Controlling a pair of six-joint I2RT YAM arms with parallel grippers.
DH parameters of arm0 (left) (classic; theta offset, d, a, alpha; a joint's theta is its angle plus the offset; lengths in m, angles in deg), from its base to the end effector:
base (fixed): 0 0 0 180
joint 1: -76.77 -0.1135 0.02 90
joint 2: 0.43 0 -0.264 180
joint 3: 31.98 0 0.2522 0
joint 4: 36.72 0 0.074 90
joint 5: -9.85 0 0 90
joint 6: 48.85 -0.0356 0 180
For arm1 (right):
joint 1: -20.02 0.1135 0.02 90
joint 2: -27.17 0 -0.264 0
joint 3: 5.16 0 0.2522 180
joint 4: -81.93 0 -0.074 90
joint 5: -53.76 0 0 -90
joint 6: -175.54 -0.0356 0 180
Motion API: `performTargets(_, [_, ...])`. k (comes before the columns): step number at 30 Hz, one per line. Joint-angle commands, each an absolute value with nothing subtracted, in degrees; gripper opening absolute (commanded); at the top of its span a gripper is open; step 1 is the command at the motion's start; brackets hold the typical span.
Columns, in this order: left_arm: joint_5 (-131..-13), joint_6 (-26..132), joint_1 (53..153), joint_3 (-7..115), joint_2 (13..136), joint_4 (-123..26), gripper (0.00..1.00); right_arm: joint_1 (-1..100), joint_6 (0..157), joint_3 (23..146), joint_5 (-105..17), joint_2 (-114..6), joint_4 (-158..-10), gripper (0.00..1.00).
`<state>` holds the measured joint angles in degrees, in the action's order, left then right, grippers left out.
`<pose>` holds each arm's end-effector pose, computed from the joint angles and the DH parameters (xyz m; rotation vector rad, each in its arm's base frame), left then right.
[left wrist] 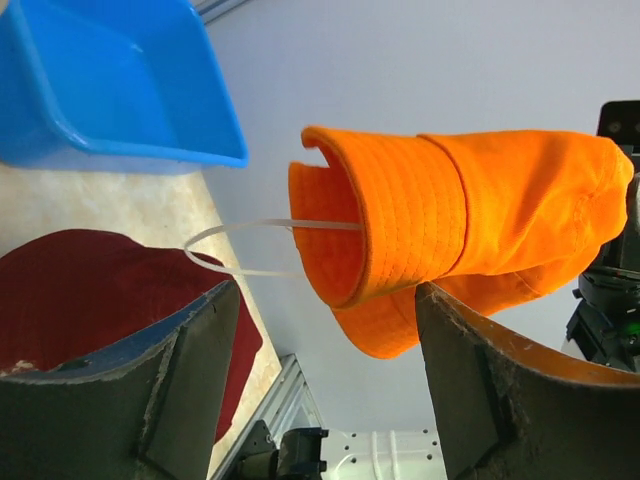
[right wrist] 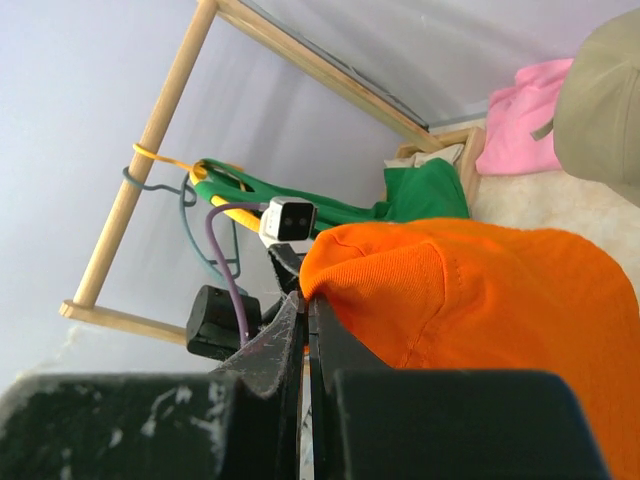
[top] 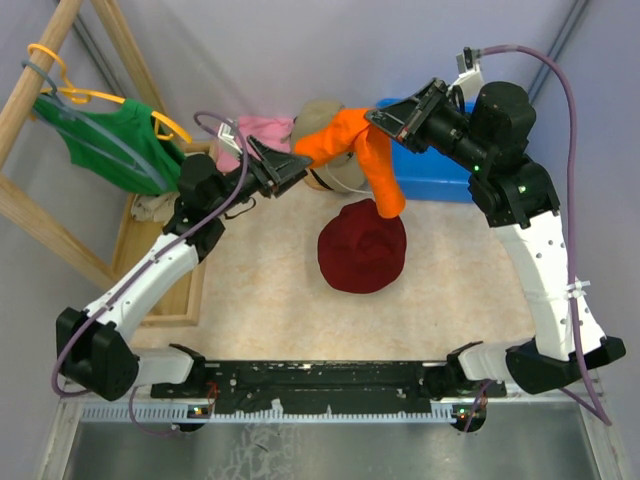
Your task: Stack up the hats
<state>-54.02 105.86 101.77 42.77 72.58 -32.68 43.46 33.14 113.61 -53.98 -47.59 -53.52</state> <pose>0.2656 -0.1411 0.3843 -0.1618 1.6941 -1.5574 0.2158 0.1054 0.5424 0.1718 1.7234 1.2527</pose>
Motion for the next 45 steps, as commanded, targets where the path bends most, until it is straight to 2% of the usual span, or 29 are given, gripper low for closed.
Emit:
performTargets(1, [-53.92,107.51,103.61,42.66,74.58,-24.54,0.77,43.10,31.79,113.67,-55.38,-47.02,-58.16,0.00])
performTargets(12, [-57.48,106.07,105.65,44.09,74.72,-25.75,0.76,43.04,30.33,111.55,-56.67,-46.77,-59.78,0.00])
performTargets(16, [-58.59,104.86,105.60,44.69,74.52,-26.95,0.71,42.78,30.22,111.63,-56.97,-46.68,-59.69,0.00])
performTargets(20, [-58.79,105.17,105.62,44.63,74.64,-26.42,0.43,42.70,30.30,111.32,-57.16,-46.60,-59.51,0.00])
performTargets(23, [-58.95,105.20,105.61,44.54,74.26,-26.22,0.27,42.62,30.12,109.91,-57.05,-46.13,-59.71,0.00])
performTargets(31, [-60.35,105.26,105.60,43.67,71.79,-26.09,0.07,40.63,31.51,105.33,-56.99,-44.15,-58.68,0.00])
performTargets(35, [-60.77,105.21,105.61,43.83,70.35,-26.46,0.03,40.01,31.60,103.65,-57.20,-43.50,-58.65,0.00])
performTargets(45, [-59.33,106.99,105.68,45.67,69.47,-24.51,0.06,39.97,31.97,102.62,-57.69,-43.67,-58.24,0.00])
